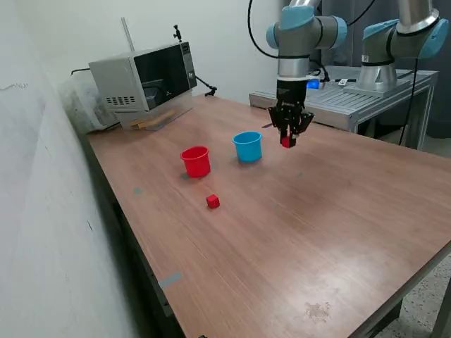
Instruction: Place red objects in the red bin, and blue objects in the blue bin.
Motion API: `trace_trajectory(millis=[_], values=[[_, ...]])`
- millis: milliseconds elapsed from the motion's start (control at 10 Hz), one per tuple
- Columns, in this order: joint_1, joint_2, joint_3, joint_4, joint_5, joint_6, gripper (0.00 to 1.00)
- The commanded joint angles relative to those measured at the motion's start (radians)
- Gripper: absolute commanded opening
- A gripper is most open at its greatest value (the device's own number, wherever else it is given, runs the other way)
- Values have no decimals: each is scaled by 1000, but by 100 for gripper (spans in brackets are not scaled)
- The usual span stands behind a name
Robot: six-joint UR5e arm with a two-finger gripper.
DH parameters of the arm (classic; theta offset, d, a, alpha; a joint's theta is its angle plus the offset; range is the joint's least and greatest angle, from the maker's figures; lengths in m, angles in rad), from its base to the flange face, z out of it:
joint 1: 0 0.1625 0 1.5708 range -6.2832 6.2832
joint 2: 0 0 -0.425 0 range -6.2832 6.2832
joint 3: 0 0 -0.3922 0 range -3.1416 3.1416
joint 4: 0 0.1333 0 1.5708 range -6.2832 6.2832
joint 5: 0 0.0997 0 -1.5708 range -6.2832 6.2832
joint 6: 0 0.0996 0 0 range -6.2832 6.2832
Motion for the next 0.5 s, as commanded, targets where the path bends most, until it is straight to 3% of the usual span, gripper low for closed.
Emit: trace_trajectory(millis=[0, 400], values=[[-69, -75, -49, 63, -3, -12, 0], [-123, -42, -229, 60, -1, -10, 0]])
